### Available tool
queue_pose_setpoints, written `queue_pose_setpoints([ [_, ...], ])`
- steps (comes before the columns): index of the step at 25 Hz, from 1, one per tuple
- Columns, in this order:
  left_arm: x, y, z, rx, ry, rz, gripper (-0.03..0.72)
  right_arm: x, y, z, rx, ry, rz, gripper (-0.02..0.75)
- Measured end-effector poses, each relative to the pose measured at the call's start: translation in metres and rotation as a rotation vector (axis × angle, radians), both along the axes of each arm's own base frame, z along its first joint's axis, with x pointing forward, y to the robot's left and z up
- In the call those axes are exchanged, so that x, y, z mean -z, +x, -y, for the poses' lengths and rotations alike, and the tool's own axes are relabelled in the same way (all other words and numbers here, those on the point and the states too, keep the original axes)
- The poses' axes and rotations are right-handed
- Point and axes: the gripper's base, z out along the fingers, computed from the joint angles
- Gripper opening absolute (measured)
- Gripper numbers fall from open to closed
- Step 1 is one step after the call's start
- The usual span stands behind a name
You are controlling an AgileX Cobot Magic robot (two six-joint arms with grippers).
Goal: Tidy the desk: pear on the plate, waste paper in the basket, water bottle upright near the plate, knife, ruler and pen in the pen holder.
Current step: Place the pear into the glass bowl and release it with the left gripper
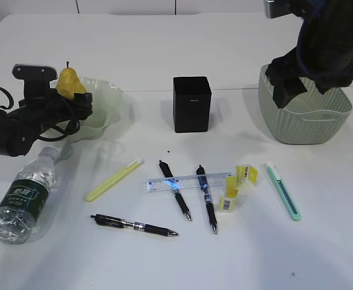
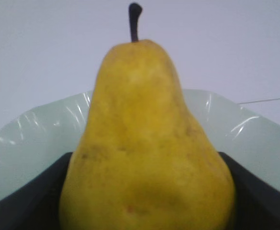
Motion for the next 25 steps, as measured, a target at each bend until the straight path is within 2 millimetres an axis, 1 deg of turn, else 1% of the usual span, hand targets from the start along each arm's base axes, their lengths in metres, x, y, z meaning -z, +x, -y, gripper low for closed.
queue_pose_setpoints([
  [16, 0.0, 0.0, 0.0001, 0.002, 0.0, 0.0, 0.605, 0.0, 0.0, 0.0, 0.0, 0.0, 0.0, 0.587],
  [18, 0.0, -0.0001, 0.0005, 0.006, 0.003, 0.0, 0.625, 0.0, 0.0, 0.0, 0.001, 0.0, 0.0, 0.587],
  [21, -0.0006, 0.0003, 0.0012, 0.015, 0.008, 0.003, 0.675, 0.0, 0.0, 0.0, 0.001, 0.0, 0.0, 0.587],
  [25, -0.0014, 0.0011, 0.0016, 0.019, 0.01, 0.007, 0.687, 0.0, 0.0, 0.0, 0.001, 0.0, 0.0, 0.587],
])
